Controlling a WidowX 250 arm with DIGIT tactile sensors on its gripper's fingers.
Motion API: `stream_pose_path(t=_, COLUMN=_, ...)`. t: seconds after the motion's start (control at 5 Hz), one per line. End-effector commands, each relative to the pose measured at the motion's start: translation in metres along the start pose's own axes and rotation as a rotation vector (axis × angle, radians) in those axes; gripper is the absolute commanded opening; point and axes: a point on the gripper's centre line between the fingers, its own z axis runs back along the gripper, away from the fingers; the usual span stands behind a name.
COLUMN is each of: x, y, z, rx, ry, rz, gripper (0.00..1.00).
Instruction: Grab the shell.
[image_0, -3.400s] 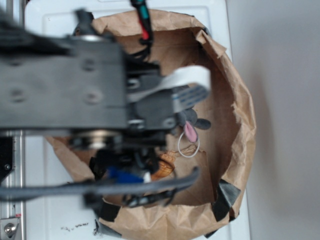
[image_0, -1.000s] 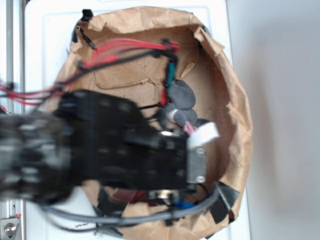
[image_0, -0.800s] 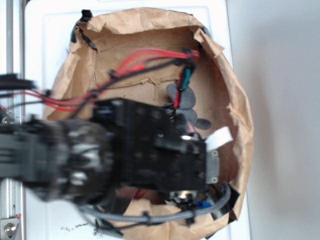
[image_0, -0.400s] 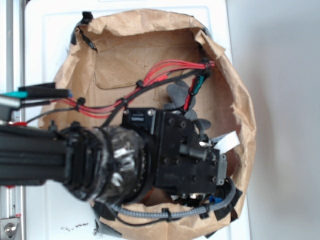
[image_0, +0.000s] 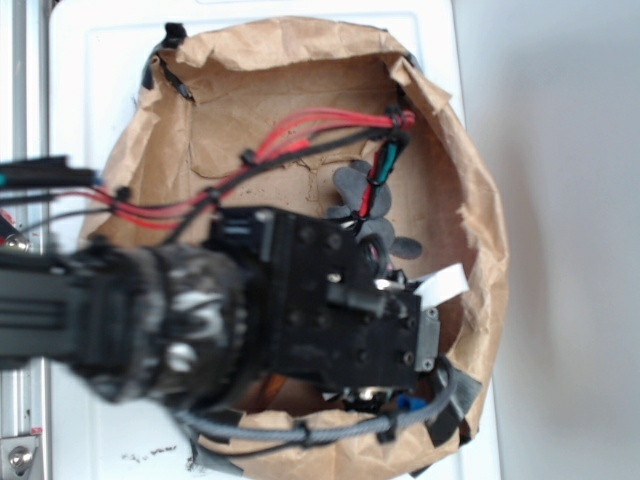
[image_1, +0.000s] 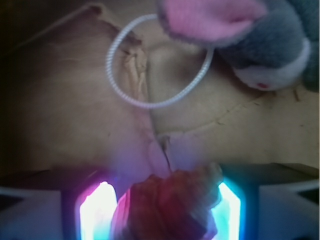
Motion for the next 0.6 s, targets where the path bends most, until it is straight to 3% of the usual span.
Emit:
stream_pose_path(t=0.0, x=0.029, y=0.031, z=0.084, rx=-0.111, ry=-0.026, rz=-0.011, gripper=0.0)
stream_pose_path(t=0.2, x=0.026, y=0.049, z=0.112, rx=-0.079, ry=-0.014, rz=-0.082, gripper=0.0)
stream_pose_path(t=0.4, x=0.017, y=0.071, z=0.142, rx=-0.021, ry=-0.076, rz=-0.087, gripper=0.0)
